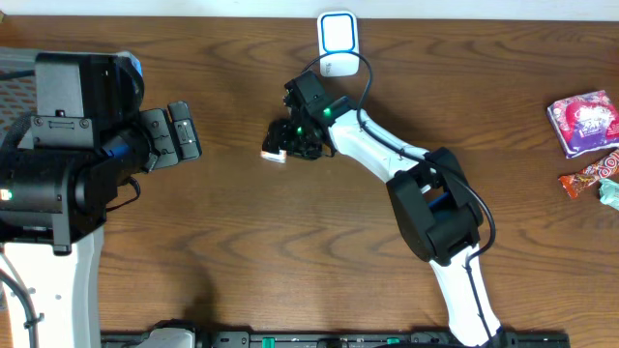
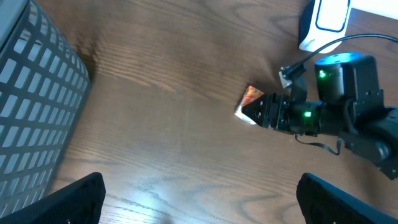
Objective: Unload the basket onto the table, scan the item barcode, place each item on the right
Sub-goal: 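Grasp the orange juice box with the right gripper and lift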
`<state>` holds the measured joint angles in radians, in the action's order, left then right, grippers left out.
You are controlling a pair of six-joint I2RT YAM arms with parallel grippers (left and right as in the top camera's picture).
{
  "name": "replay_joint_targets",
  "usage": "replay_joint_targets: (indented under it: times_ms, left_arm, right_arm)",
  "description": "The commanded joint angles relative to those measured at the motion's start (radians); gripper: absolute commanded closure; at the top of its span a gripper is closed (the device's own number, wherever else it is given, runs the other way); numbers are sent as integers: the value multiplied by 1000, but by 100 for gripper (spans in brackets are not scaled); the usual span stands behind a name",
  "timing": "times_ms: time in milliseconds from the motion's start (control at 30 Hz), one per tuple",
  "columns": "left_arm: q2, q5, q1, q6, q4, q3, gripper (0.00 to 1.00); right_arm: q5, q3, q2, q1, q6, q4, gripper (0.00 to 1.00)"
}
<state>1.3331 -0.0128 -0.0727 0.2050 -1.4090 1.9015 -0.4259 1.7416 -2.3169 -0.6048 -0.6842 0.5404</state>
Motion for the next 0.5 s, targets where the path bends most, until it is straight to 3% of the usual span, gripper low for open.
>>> replay_joint_targets:
  times_ms: [0, 100, 267, 467]
  left_arm:
    - [0, 6, 4, -10, -1, 3, 2]
    - [0, 6, 4, -10, -1, 3, 2]
    - [0, 6, 4, -10, -1, 3, 2]
    - [0, 6, 4, -10, -1, 3, 2]
  right_arm:
    - [2, -4, -53, -5, -11, 8, 64]
    - [-6, -3, -52, 2, -11, 10, 99]
    - [-211, 10, -50, 52, 35, 4, 99]
    - [-809, 11, -50, 138, 270, -42, 99]
